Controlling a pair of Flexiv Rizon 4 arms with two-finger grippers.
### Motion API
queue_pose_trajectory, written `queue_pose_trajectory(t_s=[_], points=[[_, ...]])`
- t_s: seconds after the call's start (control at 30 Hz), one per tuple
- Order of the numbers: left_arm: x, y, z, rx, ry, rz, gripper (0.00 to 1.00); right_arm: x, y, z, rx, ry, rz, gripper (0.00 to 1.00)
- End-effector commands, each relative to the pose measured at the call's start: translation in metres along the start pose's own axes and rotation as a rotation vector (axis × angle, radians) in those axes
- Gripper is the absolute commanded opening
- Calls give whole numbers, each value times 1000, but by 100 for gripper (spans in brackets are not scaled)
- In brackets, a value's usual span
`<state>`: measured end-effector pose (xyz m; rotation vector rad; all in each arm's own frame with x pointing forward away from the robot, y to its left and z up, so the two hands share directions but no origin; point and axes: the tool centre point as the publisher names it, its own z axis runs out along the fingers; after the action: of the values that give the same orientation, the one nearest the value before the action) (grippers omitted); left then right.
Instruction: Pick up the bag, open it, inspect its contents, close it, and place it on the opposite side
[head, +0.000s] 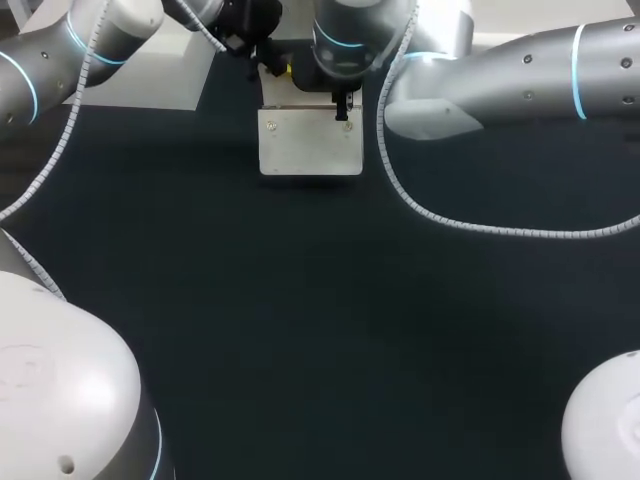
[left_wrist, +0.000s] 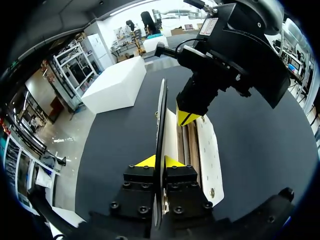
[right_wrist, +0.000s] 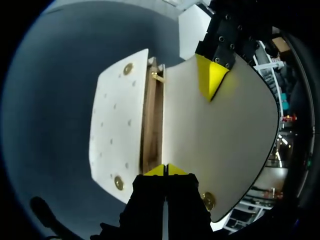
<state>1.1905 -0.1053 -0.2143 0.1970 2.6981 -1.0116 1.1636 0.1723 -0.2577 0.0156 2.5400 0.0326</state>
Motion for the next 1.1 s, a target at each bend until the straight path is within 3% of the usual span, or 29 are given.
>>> queue_pose_trajectory(t_s=[0.03, 0.67, 1.1], points=[[-1, -2, -3, 5, 3, -6, 0, 2, -1, 3, -2, 7, -1, 0], [-8, -5, -4, 26, -1, -68, 0, 41, -1, 2, -21, 52, 20, 0], [-1, -13, -4, 61, 41, -44, 0, 34, 0, 12, -22, 62, 18, 0]])
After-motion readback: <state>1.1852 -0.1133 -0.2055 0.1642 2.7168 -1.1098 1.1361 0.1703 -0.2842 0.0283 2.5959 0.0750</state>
